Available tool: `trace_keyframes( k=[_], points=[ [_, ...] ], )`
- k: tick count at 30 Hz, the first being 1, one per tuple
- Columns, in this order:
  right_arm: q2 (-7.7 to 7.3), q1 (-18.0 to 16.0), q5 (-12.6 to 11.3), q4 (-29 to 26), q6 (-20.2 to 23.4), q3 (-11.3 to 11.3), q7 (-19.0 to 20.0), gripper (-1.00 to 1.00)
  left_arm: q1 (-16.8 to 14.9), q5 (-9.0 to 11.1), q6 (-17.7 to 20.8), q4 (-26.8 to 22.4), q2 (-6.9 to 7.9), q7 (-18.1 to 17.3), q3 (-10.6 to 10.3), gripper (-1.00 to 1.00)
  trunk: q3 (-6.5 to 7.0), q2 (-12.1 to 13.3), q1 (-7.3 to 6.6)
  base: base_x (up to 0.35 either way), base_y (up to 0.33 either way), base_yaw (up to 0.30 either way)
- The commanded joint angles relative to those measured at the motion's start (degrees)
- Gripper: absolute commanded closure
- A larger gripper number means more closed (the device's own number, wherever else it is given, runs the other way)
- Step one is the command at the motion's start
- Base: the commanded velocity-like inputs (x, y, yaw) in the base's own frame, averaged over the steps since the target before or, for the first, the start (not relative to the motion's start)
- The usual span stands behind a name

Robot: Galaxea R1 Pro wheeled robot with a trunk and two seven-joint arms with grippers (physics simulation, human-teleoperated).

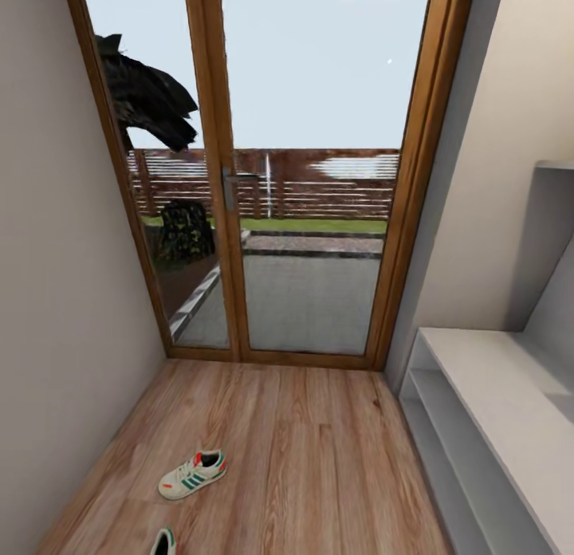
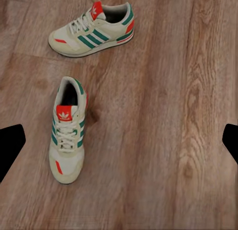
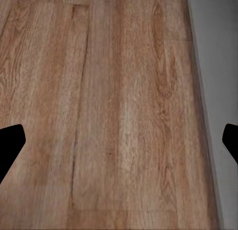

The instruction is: Pick up the two gym shoes and the two sandals from the corridor floor and place them onto the hallstand (shoe rack) in the corridor, making sure they are on the rack and not on the floor. Arrange them so the two gym shoes are next to each other and the two sandals are next to each other.

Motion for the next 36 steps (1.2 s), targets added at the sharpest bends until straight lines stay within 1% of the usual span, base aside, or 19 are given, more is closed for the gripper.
trace_keyframes(
  k=[1,14,36],
  points=[
    [0.01,0.0,0.1,0.0,-0.2,-0.1,0.0,-1.00,0.0,0.1,-0.2,0.0,0.00,0.0,0.1,-1.00,-0.06,0.0,0.03,0.329,-0.129,0.000],
    [0.02,0.0,0.1,0.0,-0.2,-0.1,0.0,-1.00,0.0,0.2,-0.2,0.0,0.05,0.0,0.1,-1.00,-0.06,0.0,0.03,0.329,-0.121,0.000],
    [0.01,0.0,0.1,0.0,-0.2,-0.1,0.0,-1.00,0.0,0.2,-0.3,0.0,0.09,0.0,0.1,-1.00,-0.06,0.0,0.03,0.329,-0.077,0.000]
  ],
)
